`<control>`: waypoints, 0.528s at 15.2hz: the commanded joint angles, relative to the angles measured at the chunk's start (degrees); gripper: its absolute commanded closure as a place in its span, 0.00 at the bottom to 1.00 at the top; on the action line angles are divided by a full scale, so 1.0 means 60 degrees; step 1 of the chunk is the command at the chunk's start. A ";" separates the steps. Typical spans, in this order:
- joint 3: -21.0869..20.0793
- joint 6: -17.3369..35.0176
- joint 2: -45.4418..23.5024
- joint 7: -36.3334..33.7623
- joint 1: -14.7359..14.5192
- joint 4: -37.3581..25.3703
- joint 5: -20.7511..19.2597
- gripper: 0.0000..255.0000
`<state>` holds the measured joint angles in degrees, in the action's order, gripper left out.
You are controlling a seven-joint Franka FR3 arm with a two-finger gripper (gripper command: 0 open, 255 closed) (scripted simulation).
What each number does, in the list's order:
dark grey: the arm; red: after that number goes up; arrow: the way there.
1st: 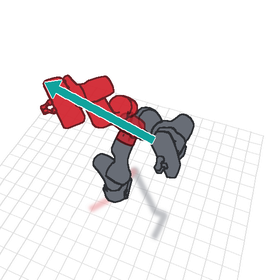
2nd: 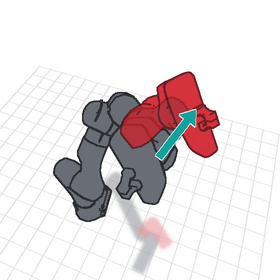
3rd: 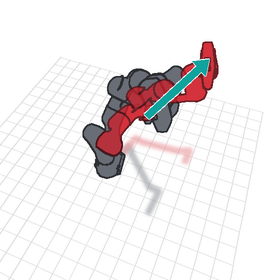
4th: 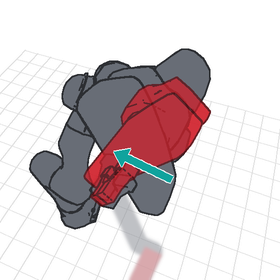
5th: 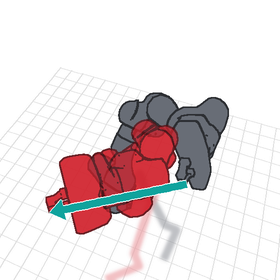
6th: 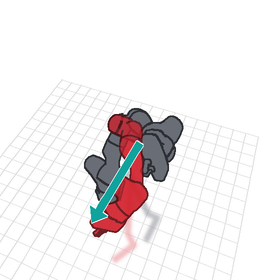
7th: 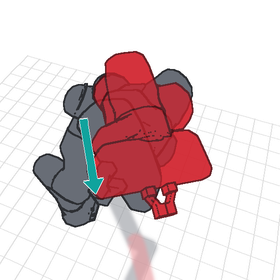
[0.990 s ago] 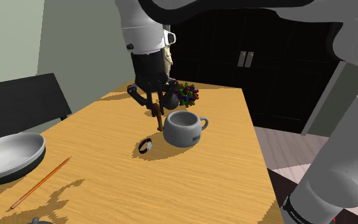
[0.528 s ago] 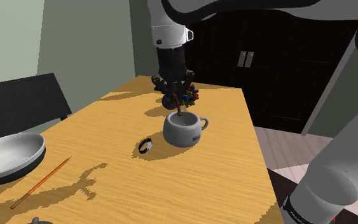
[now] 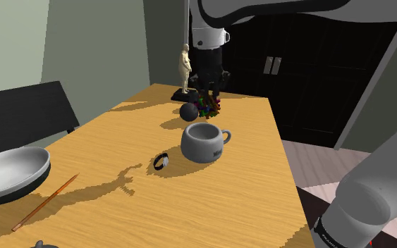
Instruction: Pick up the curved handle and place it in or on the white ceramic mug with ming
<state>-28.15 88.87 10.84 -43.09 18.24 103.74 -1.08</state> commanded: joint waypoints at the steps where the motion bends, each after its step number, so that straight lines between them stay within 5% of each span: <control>1: 0.0100 0.0251 0.0066 0.0167 0.0054 0.0302 -0.0001 1.00; 8: 0.0085 0.1152 0.0145 0.0122 0.0027 0.1276 0.0040 1.00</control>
<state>-27.67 95.07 11.57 -42.38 18.41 110.59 -0.90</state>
